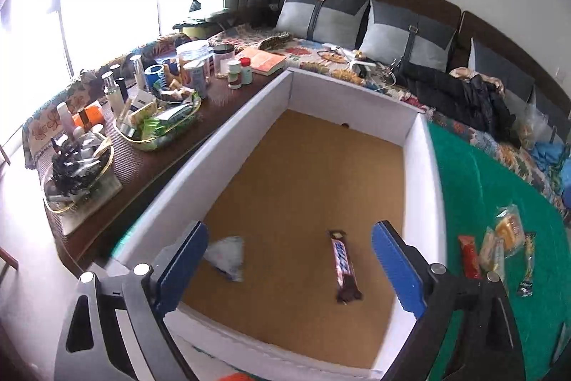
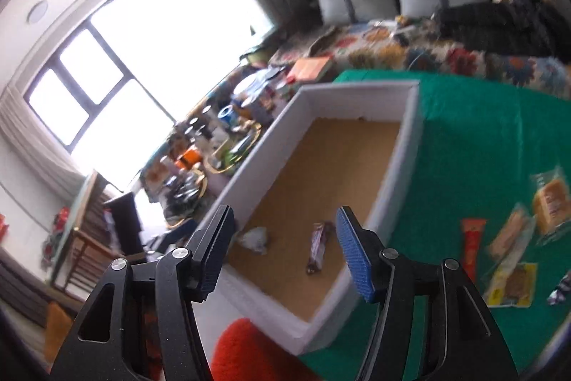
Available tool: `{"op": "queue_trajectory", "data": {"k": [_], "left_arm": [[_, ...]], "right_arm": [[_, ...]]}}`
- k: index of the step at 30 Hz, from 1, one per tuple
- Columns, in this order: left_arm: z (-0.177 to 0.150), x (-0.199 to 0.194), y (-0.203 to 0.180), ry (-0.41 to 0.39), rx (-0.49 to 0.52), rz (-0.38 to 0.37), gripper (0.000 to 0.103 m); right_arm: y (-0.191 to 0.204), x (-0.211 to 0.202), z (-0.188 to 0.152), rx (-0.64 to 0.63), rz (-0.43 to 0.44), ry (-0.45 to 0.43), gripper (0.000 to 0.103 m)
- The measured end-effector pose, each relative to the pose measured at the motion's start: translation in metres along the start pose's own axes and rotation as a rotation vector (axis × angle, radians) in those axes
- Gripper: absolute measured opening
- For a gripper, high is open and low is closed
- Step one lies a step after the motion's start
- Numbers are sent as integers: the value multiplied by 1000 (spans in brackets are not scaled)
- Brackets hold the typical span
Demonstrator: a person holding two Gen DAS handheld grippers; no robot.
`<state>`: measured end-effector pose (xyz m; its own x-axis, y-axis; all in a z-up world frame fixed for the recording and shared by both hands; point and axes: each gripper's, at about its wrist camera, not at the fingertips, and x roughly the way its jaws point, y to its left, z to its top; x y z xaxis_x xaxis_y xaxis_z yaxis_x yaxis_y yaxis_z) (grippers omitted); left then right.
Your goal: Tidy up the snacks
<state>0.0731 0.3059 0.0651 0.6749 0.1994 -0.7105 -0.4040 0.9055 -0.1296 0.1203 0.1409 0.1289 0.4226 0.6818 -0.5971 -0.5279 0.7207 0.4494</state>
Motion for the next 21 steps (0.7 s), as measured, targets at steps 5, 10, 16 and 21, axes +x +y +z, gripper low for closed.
{"op": "queue_trajectory", "data": {"k": [5, 10, 16, 21], "left_arm": [[-24, 14, -73, 13, 120, -111, 93], [-67, 46, -162, 8, 390, -10, 92], [-96, 52, -183, 11, 551, 116, 92], [-94, 51, -154, 60, 488, 126, 92]], "right_arm": [[-72, -19, -43, -32, -225, -28, 68], [-170, -35, -131, 7, -478, 55, 68], [-259, -95, -190, 147, -675, 31, 68], [-311, -124, -210, 268, -741, 14, 68]]}}
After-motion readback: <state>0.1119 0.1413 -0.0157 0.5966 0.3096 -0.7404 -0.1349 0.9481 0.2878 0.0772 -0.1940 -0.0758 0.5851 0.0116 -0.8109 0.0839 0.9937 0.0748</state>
